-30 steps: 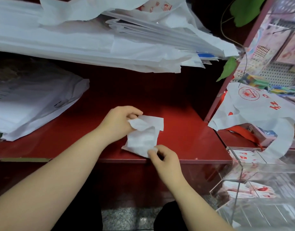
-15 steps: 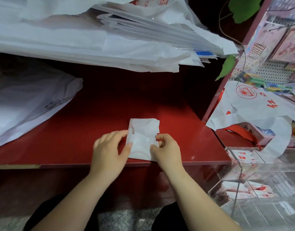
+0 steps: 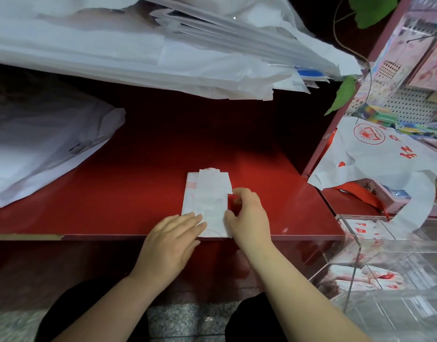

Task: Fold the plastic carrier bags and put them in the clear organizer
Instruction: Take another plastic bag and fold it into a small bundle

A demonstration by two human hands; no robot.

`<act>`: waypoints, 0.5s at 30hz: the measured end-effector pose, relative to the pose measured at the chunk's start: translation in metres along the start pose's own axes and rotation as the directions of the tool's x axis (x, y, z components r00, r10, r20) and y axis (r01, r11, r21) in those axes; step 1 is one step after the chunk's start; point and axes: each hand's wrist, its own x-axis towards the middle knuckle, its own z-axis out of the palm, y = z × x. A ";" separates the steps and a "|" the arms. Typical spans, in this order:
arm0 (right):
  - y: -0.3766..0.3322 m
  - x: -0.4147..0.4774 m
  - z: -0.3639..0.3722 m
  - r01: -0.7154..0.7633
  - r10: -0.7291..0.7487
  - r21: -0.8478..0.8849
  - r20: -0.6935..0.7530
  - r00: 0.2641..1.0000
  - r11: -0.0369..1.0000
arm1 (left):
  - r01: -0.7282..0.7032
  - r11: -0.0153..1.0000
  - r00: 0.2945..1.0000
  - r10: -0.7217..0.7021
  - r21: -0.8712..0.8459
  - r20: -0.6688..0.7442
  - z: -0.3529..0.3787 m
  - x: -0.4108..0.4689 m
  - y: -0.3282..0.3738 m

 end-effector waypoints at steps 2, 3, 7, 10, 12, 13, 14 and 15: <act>0.008 -0.006 0.001 0.213 -0.212 0.007 -0.032 0.977 0.977 | -0.024 1.000 0.999 0.024 -0.006 -0.037 0.002 -0.001 0.000; 0.013 -0.009 0.001 0.315 -0.315 0.003 0.001 0.949 0.949 | -0.045 0.999 0.996 0.046 0.010 -0.075 0.005 -0.001 -0.001; 0.033 -0.014 -0.002 0.640 -0.568 -0.232 0.311 0.762 0.732 | -0.084 0.996 0.979 0.078 -0.024 -0.187 0.003 -0.002 0.000; 0.037 -0.012 -0.002 0.683 -0.587 -0.338 0.351 0.730 0.647 | -0.117 0.989 0.973 0.096 -0.092 -0.208 -0.004 -0.005 0.005; 0.037 -0.013 -0.002 0.655 -0.595 -0.222 0.285 0.752 0.722 | -0.109 0.990 0.979 0.091 -0.090 -0.183 -0.007 -0.005 0.005; 0.039 -0.015 -0.002 0.642 -0.599 -0.151 0.253 0.760 0.751 | -0.085 0.994 0.987 0.075 -0.068 -0.139 -0.008 -0.004 0.004; 0.040 -0.018 -0.003 0.626 -0.596 -0.084 0.231 0.769 0.775 | -0.063 0.997 0.996 0.060 -0.038 -0.067 -0.008 -0.002 0.000; 0.042 -0.020 -0.003 0.616 -0.598 -0.030 0.209 0.774 0.787 | -0.046 0.999 0.999 0.046 -0.014 -0.003 -0.008 -0.001 -0.005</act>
